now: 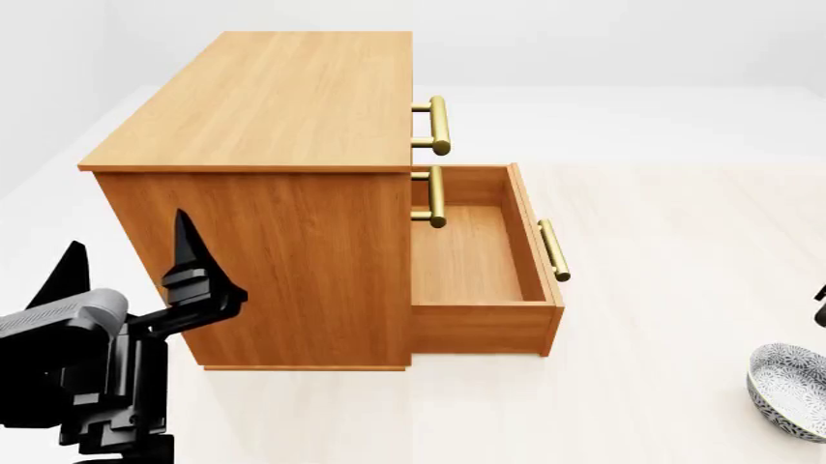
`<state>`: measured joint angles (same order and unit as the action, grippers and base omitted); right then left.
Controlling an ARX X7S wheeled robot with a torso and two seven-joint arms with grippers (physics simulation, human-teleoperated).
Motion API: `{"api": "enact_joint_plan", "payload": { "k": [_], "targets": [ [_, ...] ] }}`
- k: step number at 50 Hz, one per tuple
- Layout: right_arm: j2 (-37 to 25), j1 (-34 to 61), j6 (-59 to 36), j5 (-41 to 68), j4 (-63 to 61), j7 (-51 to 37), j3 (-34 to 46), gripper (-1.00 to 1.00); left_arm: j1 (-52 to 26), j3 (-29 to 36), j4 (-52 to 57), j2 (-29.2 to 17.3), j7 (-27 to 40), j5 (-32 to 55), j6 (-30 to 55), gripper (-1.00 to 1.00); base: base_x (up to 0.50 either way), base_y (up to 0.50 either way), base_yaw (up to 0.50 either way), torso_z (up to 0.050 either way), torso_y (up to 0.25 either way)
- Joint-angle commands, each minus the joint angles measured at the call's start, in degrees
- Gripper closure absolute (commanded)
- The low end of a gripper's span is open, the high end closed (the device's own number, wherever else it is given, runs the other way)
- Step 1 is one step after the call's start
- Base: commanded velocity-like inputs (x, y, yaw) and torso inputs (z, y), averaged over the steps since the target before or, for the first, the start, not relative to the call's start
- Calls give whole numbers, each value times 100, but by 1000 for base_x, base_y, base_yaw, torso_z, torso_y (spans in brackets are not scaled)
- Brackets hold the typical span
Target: Put the bowl on top of the cabinet.
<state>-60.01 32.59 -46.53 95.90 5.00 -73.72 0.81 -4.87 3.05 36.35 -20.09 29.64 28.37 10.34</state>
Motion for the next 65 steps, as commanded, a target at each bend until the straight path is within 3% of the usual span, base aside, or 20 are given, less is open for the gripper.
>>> {"api": "enact_joint_plan", "payload": {
  "k": [1, 9, 30, 51, 65],
  "targets": [
    [-14, -491, 259, 108, -49, -47, -314, -100, -6, 18, 33, -24, 39, 15, 29, -100, 0, 0, 0, 0, 0],
    [-102, -873, 387, 247, -235, -110, -624, -100, 2, 20, 8, -33, 32, 18, -10, -100, 0, 0, 0, 0, 0],
    [88, -766, 420, -101, 185, 43, -308, -100, 4, 64, -51, -47, 39, -6, -68, -100, 0, 0, 0, 0, 0],
    [283, -1383, 763, -18, 173, 129, -654, -100, -9, 72, -16, -83, 92, 37, -48, -100, 0, 0, 0, 0, 0],
    [400, -1395, 895, -366, 526, 725, -506, -100, -34, 94, -46, -98, 104, 49, -54, -100, 0, 0, 0, 0, 0]
  ]
}}
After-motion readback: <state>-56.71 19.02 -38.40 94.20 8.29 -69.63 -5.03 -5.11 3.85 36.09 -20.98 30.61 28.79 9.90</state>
